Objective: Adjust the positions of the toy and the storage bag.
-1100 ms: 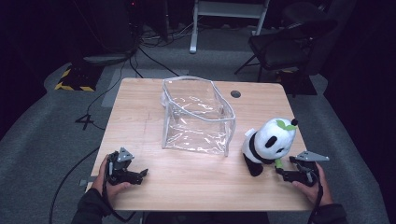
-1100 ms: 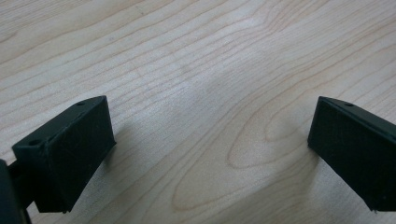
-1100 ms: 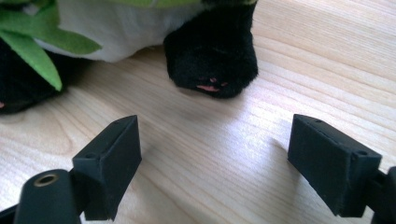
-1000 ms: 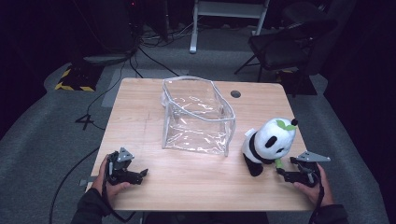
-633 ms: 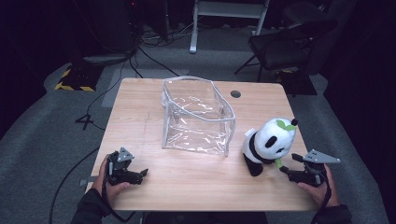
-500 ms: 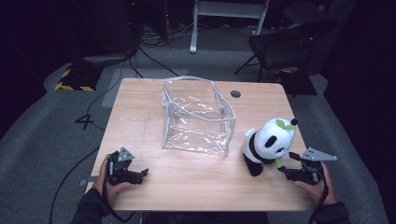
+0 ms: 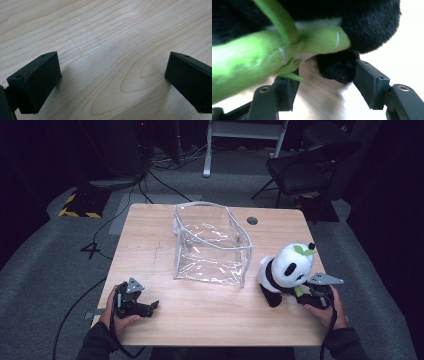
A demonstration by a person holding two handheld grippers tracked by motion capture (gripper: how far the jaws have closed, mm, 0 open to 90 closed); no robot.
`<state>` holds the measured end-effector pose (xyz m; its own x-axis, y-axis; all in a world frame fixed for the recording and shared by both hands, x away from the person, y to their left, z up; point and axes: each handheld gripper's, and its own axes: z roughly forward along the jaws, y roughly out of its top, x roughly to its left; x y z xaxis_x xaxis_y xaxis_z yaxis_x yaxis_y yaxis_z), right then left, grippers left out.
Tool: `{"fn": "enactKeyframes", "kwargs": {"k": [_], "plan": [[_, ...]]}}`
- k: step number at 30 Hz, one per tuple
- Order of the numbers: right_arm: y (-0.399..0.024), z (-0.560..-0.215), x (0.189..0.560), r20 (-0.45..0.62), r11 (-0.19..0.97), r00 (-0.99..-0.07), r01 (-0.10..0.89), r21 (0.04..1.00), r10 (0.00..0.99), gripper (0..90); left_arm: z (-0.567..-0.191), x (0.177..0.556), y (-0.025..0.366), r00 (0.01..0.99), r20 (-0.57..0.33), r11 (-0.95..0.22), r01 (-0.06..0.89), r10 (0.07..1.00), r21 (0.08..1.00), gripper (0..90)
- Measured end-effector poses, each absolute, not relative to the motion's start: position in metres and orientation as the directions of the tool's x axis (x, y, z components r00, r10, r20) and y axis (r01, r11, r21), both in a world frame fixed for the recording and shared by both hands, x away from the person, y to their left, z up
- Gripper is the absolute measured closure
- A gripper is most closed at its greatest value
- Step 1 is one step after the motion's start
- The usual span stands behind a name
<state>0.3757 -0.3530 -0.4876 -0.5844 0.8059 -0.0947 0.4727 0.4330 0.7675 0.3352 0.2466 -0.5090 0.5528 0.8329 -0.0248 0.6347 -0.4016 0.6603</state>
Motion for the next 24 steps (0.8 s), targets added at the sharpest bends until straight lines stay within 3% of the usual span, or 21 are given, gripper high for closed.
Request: {"fn": "enactKeyframes", "kwargs": {"k": [6, 14, 17, 24], "plan": [[-0.355, -0.490, 0.391, -0.105, 0.428, -0.557, 0.490, 0.760, 0.824, 42.6, -0.509, 0.336, 0.247, 0.554, -0.023, -0.404, 0.634, 0.832, 0.660, 0.6], [-0.359, -0.485, 0.419, -0.081, 0.355, -0.478, 0.518, 0.778, 0.875, 39.9, -0.509, 0.336, 0.246, 0.552, -0.024, -0.401, 0.634, 0.833, 0.661, 0.6], [-0.361, -0.483, 0.426, -0.055, 0.335, -0.465, 0.546, 0.768, 0.884, 35.2, -0.509, 0.336, 0.246, 0.552, -0.024, -0.401, 0.634, 0.834, 0.661, 0.6], [-0.383, -0.480, 0.396, -0.004, 0.297, -0.473, 0.547, 0.783, 0.881, 30.5, -0.509, 0.336, 0.246, 0.552, -0.025, -0.401, 0.635, 0.834, 0.661, 0.6]]}}
